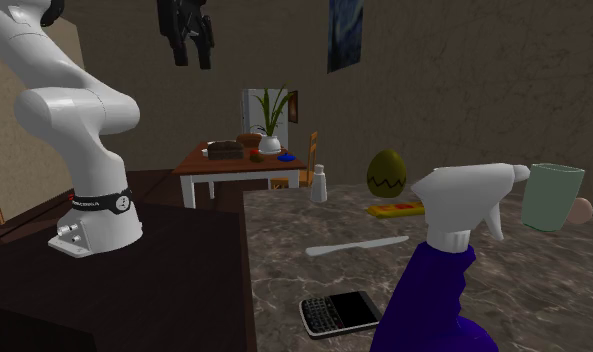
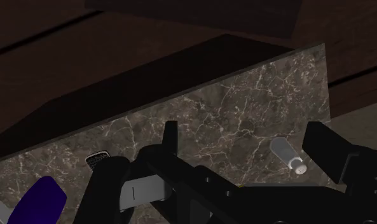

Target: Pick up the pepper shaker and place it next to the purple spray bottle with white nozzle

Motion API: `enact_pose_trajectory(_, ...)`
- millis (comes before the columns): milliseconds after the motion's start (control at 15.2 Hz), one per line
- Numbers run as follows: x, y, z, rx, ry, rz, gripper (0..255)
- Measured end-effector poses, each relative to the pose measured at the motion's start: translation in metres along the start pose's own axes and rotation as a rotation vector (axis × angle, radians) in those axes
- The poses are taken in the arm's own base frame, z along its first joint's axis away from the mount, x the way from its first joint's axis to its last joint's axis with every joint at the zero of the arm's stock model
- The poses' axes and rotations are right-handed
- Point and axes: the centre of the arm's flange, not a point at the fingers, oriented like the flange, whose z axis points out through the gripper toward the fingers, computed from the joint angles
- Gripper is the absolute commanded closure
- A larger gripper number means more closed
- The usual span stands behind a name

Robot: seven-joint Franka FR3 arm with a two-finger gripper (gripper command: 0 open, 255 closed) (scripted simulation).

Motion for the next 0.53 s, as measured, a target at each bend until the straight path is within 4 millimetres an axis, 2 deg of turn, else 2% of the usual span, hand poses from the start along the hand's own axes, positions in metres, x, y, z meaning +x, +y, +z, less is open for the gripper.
enact_pose_trajectory(132, 0.001, -0.004, 0.004, -0.002, 0.002, 0.001, 0)
enact_pose_trajectory(198, 0.006, -0.013, 0.007, -0.006, 0.004, 0.001, 0)
enact_pose_trajectory(528, 0.038, -0.053, 0.045, -0.029, 0.022, 0.008, 0)
